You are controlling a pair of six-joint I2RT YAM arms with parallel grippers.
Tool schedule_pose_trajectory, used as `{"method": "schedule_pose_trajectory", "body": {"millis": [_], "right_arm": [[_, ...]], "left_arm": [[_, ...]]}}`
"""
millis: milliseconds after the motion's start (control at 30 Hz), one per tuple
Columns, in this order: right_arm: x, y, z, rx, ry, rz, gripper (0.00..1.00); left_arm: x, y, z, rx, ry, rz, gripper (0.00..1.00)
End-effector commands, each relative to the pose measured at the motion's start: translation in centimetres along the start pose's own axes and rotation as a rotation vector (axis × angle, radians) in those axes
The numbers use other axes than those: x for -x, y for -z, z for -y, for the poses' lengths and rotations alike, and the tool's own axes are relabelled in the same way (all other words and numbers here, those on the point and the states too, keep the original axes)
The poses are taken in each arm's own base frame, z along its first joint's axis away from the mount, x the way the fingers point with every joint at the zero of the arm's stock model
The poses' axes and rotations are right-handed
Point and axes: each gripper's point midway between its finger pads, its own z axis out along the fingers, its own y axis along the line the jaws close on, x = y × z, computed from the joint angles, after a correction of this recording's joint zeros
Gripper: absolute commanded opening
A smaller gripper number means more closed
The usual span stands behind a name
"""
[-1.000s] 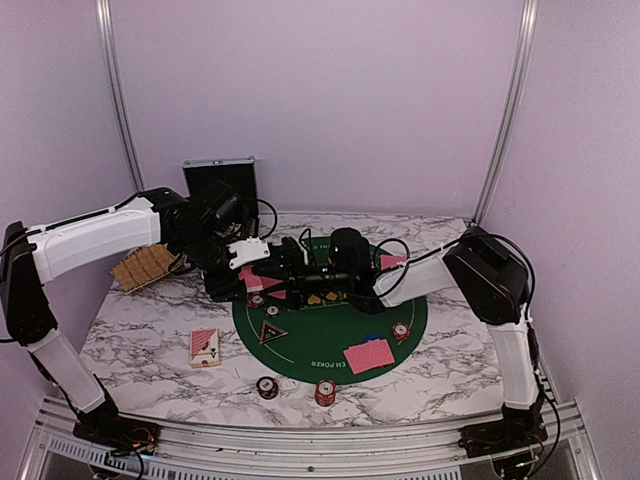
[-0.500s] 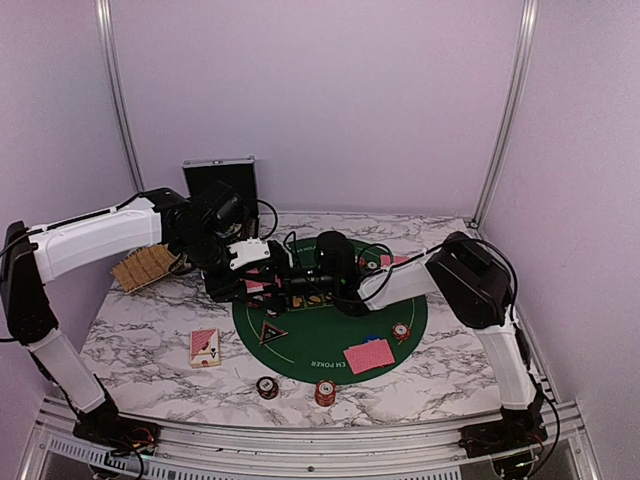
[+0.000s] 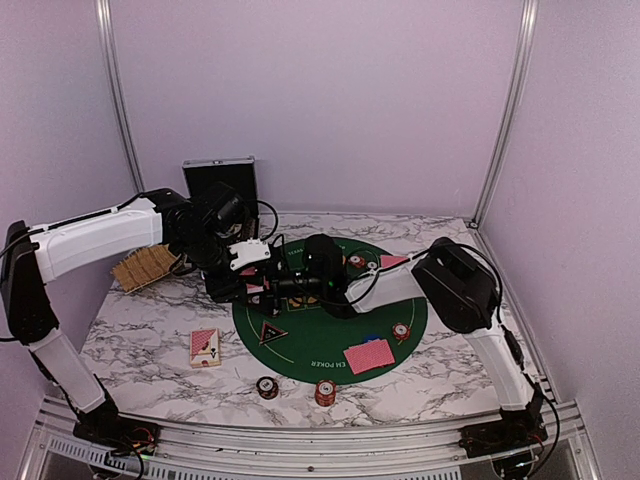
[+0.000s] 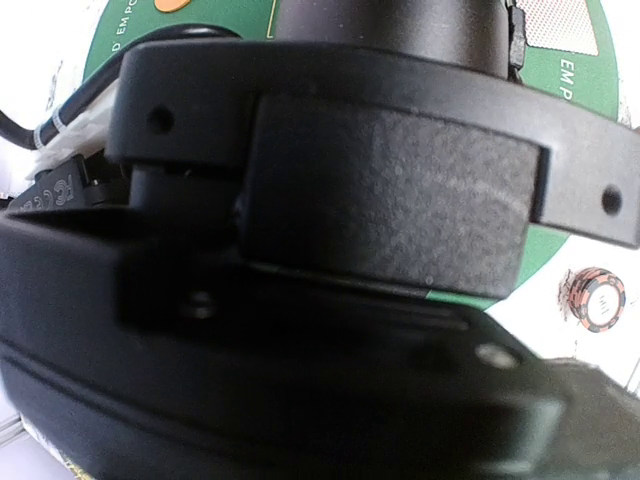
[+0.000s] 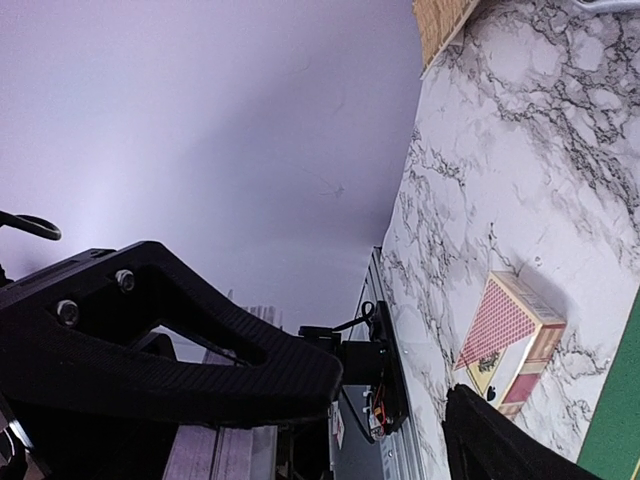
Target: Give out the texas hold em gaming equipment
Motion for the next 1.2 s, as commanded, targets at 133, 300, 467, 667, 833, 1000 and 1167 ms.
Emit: {"method": "schedule_pose_trajectory", "body": {"millis": [133,300,467,667,833,1000,1167], "right_arm": [[0.6,-0.1,0.5,-0.005,-0.021,0.039,0.84],[1.2,1.5,1.8,-0.043,-0.061,0.094,0.83],[1.5,2.5,1.7,-0.057,-0.051,0.119,0.82],[1.8,3.5,1.3,-0.062,-0.042,0.138,0.8],[2.1,4.4,0.7,-0.053,-0.032,0.156,0.73],[2.4,5.2,0.0,-0.051,-0.014,0.17,0.64],[2.6,6.0,-0.9,-0.036,-0.003,0.18,0.49]], "left_arm": [[0.7,0.6,0.0,-0.003,0.002,0.023,0.0],[0.8,0.7,0.0,-0.003,0.0,0.027,0.0],[0.9,0.8,0.0,-0.003,0.0,0.03,0.0],[0.9,0.9,-0.1,0.002,0.002,0.031,0.0],[0.9,1.0,-0.2,0.009,-0.002,0.031,0.0],[0.9,0.9,-0.2,0.007,-0.001,0.027,0.0],[0.7,0.8,-0.2,0.008,-0.004,0.022,0.0]]}}
